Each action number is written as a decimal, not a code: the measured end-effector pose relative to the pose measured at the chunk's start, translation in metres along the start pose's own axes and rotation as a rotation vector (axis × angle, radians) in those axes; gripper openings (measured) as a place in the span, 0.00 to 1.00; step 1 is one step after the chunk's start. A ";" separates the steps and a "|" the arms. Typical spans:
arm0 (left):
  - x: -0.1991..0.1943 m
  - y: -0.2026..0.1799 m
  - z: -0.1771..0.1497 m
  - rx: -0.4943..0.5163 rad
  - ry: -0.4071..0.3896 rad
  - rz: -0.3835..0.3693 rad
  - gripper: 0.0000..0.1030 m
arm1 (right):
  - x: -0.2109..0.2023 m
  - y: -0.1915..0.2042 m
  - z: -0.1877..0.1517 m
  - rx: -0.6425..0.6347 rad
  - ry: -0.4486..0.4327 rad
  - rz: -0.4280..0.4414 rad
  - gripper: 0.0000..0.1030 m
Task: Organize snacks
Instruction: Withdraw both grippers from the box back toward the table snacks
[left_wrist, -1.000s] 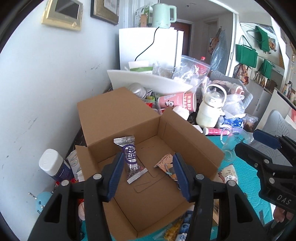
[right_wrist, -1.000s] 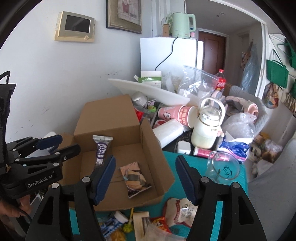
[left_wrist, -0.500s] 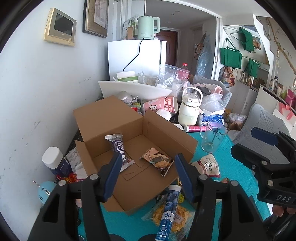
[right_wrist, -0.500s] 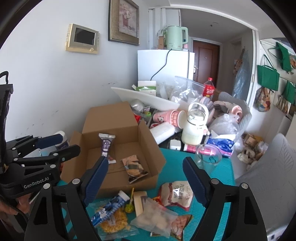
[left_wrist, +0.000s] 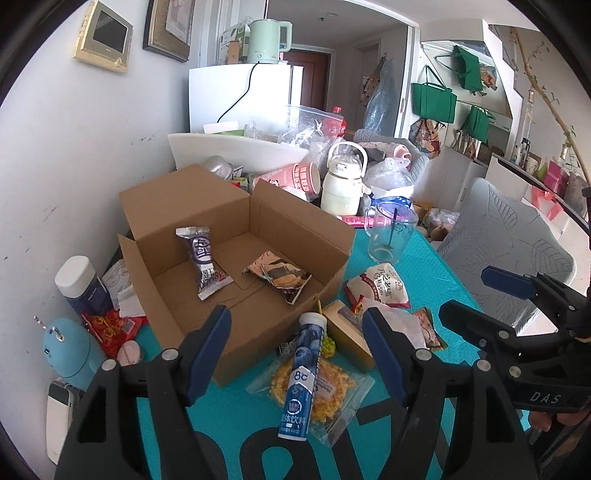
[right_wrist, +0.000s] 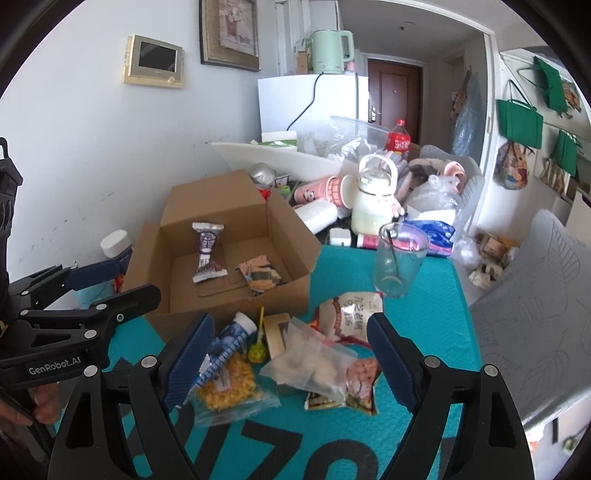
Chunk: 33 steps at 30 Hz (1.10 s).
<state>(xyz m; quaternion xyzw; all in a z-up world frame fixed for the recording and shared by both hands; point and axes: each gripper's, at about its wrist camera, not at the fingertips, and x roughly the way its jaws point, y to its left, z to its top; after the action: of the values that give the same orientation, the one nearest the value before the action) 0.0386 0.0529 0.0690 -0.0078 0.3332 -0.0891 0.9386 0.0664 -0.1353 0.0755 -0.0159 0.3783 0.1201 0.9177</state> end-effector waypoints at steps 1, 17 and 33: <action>0.002 -0.001 -0.005 0.001 0.010 -0.005 0.71 | 0.002 -0.001 -0.006 0.002 0.013 0.002 0.83; 0.039 -0.007 -0.062 0.020 0.152 -0.040 0.71 | 0.039 -0.011 -0.075 0.061 0.164 0.033 0.83; 0.033 0.051 -0.087 -0.104 0.166 0.032 0.71 | 0.078 0.034 -0.073 0.025 0.208 0.138 0.79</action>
<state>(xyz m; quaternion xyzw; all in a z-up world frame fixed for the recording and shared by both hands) 0.0182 0.1012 -0.0229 -0.0436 0.4141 -0.0572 0.9074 0.0612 -0.0950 -0.0289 0.0094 0.4730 0.1760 0.8632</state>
